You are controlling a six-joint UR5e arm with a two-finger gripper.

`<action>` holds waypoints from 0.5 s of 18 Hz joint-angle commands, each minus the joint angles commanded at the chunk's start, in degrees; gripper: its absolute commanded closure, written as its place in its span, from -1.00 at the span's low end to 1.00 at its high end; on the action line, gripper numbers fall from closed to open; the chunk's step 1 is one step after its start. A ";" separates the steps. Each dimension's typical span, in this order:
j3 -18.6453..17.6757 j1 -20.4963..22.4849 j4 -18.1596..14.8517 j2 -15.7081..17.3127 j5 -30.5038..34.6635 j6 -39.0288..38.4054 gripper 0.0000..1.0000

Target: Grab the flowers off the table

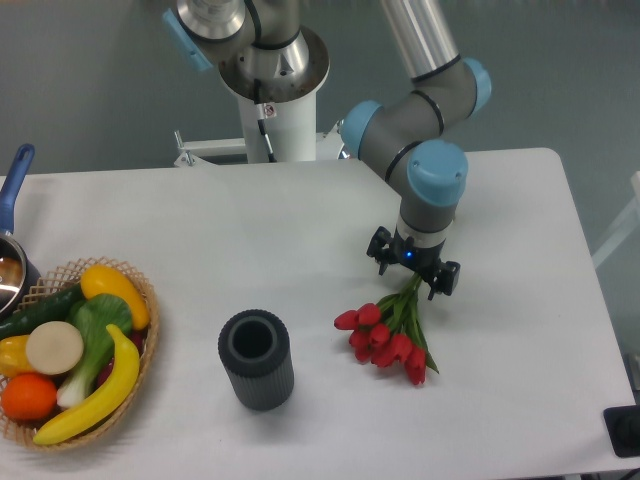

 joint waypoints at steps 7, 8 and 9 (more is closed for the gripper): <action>0.35 -0.62 0.00 0.26 1.57 -2.99 0.83; 0.18 -0.79 0.09 0.52 3.93 -3.34 1.00; 0.18 -1.31 0.00 0.79 6.57 -3.86 1.00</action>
